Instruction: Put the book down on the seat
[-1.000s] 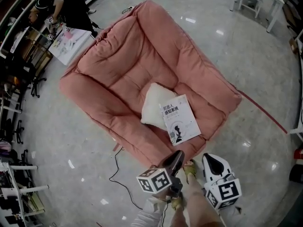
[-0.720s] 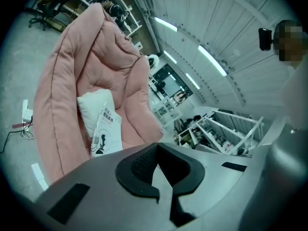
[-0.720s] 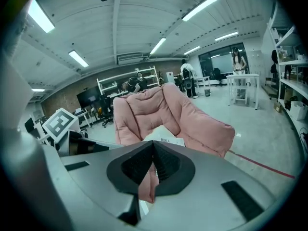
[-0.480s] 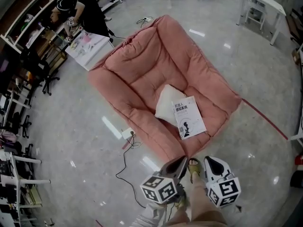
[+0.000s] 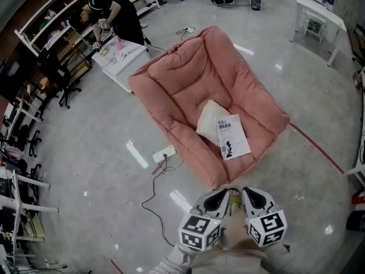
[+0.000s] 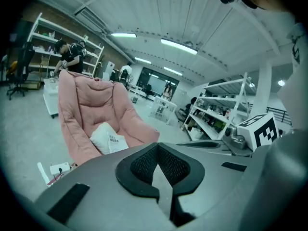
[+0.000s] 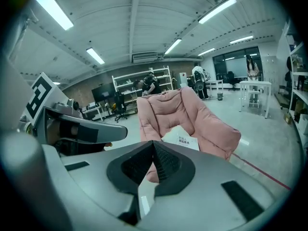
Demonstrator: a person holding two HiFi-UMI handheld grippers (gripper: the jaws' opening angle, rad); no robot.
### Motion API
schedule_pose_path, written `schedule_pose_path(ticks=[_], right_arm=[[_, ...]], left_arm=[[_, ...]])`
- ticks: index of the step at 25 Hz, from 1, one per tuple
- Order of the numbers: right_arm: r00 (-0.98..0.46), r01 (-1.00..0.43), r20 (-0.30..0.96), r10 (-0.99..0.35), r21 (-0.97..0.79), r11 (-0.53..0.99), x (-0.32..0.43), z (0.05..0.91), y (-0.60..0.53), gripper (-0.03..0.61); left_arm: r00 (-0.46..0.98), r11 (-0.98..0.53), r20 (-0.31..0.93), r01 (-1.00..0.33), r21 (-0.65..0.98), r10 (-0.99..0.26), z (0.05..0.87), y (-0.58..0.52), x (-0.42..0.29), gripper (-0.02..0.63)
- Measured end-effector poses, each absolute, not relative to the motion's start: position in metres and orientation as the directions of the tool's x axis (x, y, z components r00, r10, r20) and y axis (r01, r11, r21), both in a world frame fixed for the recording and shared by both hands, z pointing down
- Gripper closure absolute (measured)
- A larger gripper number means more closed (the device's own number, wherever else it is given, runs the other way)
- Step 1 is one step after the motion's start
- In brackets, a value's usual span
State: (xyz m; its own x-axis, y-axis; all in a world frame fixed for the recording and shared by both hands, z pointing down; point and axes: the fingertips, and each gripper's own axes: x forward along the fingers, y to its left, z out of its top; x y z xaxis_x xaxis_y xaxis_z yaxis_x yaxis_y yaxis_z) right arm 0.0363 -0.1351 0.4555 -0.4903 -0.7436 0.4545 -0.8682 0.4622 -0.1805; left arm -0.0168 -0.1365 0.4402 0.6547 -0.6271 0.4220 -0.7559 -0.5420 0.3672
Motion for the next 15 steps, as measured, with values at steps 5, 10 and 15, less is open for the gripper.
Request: schedule_pose_path(ticks=[5, 10, 15], right_arm=[[-0.501, -0.864, 0.432, -0.750, -0.193, 0.466, 0.024, 0.437, -0.113, 0.572], [-0.537, -0.842, 0.406, -0.740, -0.205, 0.499, 0.017, 0.426, -0.085, 0.574], [-0.530, -0.844, 0.389, -0.754, -0.154, 0.514, 0.012, 0.415, -0.070, 0.574]], left_arm=[[0.667, -0.577, 0.413, -0.744, 0.337, -0.620, 0.422, -0.106, -0.024, 0.606], [0.655, -0.572, 0.391, -0.756, 0.319, -0.647, 0.411, -0.084, -0.031, 0.606], [0.643, -0.580, 0.371, -0.766, 0.279, -0.670, 0.399, -0.076, -0.039, 0.607]])
